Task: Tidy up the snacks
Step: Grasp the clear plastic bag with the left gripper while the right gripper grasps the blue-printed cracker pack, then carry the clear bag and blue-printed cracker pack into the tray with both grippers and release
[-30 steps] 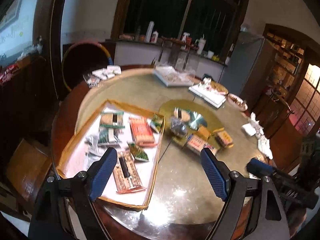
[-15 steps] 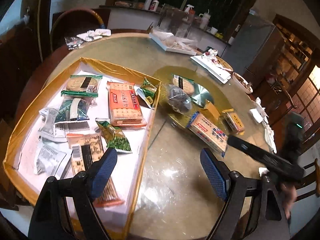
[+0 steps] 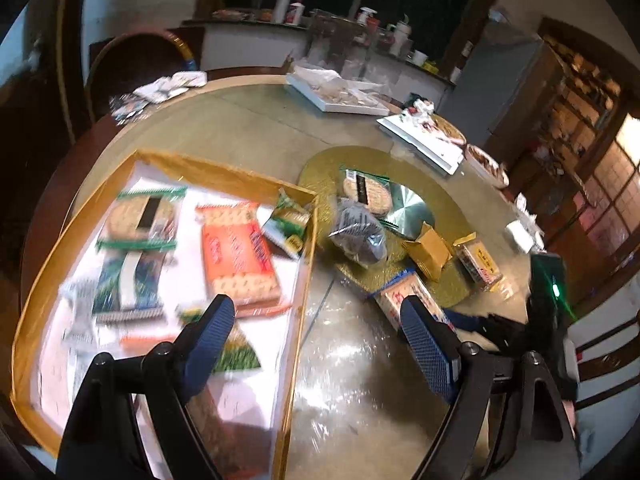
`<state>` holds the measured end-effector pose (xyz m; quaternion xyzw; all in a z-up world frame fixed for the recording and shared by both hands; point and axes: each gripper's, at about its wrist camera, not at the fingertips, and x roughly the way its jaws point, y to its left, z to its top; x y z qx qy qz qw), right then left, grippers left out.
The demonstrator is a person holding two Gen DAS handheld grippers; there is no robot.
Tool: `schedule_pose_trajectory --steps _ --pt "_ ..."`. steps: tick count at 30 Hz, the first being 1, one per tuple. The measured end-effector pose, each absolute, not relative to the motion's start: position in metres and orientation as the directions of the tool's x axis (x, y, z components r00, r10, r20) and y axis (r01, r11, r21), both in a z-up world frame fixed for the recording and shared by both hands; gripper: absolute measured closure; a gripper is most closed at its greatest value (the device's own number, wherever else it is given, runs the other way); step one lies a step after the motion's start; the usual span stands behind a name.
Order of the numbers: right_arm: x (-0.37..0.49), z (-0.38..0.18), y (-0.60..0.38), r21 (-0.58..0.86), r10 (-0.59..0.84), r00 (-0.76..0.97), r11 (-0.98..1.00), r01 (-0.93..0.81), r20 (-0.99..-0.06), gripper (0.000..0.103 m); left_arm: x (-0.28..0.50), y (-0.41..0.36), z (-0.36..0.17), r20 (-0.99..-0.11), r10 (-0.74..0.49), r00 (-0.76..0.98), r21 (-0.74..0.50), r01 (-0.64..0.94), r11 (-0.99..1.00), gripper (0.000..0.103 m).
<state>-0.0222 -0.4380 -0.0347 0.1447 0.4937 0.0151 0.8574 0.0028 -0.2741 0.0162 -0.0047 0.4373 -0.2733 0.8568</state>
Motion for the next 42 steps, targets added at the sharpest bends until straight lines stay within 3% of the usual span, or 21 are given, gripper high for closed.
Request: schedule_pose_trajectory --steps 4,12,21,24,31,36,42 --pt "-0.052 -0.033 -0.43 0.227 0.103 0.53 0.958 0.174 -0.841 0.046 0.025 -0.298 0.006 -0.776 -0.476 0.413 -0.255 0.486 0.836 0.018" --pt "-0.122 -0.035 -0.447 0.289 0.051 0.601 0.907 0.306 -0.798 0.047 0.066 -0.354 -0.011 -0.822 -0.427 0.376 -0.269 0.404 0.874 0.018" --pt "-0.13 -0.036 -0.454 0.369 0.111 0.645 0.886 0.28 -0.756 0.047 0.09 -0.417 -0.029 -0.876 -0.218 0.431 -0.053 0.363 0.93 0.02" --pt "-0.129 -0.036 -0.452 0.365 0.108 0.649 0.889 0.276 -0.753 0.047 0.086 -0.426 -0.046 -0.898 -0.161 0.41 0.02 0.403 0.915 0.029" --pt "-0.136 -0.036 -0.456 0.381 0.117 0.659 0.884 0.272 -0.743 0.047 0.042 -0.404 -0.047 -0.886 -0.199 0.418 0.044 0.503 0.863 0.045" --pt "-0.138 -0.036 -0.454 0.352 0.101 0.654 0.898 0.264 -0.75 0.047 -0.01 -0.36 -0.037 -0.897 -0.296 0.33 -0.075 0.546 0.835 0.051" --pt "-0.13 -0.036 -0.438 0.244 0.022 0.63 0.932 0.268 -0.776 0.045 -0.064 -0.294 -0.02 -0.845 -0.419 0.331 -0.213 0.509 0.834 0.054"
